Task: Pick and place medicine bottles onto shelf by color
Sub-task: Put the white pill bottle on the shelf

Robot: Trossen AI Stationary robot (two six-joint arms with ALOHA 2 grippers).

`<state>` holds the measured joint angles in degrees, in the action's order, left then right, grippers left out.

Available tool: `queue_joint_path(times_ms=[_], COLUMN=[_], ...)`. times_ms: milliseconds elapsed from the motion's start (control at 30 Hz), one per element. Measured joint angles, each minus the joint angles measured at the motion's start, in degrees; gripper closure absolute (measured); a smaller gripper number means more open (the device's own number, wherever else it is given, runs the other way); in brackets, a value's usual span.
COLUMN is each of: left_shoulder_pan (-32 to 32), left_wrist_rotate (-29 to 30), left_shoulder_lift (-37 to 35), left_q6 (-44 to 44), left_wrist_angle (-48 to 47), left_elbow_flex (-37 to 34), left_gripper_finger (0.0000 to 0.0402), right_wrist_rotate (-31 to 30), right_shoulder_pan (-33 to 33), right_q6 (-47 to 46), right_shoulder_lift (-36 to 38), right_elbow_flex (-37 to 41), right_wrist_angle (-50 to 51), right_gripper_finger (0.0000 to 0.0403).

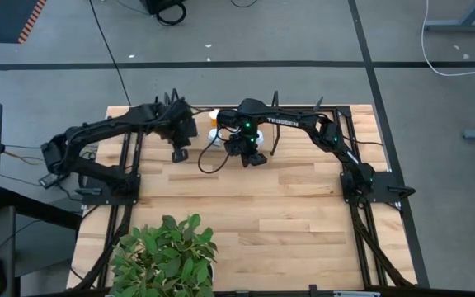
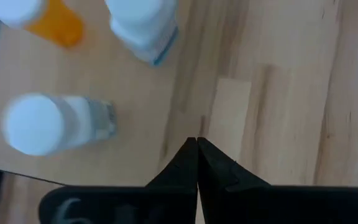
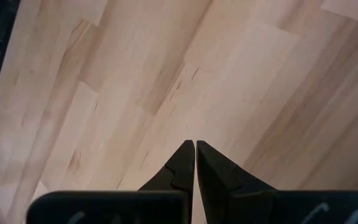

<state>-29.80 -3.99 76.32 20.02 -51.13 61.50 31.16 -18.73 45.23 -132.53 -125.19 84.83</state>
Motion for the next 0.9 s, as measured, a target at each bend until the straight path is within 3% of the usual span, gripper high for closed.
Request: queue_joint_path(times_ms=[267,400,533,900], left_shoulder_pan=[0.0,0.0,-0.7,-8.1], left_wrist_rotate=[0.3,1.3,6.1,7.0], left_shoulder_lift=[9.5,14.0,16.9,18.0], left_q6=[4.2,7.4,10.5,14.1], left_wrist_angle=[-9.6,-10.5,-10.4,-6.0], left_elbow_flex=[10.6,11.2,11.3,11.3], left_gripper_finger=[0.04,0.0399,0.04,0.0399], right_wrist_rotate=[0.0,1.3,2.5,3.7], right_shoulder_pan=[0.0,-0.3,-0.7,-1.5], right_q6=[1.4,4.0,5.9,6.7], right_shoulder_lift=[0.0,0.0,0.0,0.0], right_elbow_flex=[0.0,0.0,0.0,0.0], right_wrist_angle=[3.9,5.2,5.2,5.2], right_gripper_finger=[0.038,0.038,0.038,0.038])
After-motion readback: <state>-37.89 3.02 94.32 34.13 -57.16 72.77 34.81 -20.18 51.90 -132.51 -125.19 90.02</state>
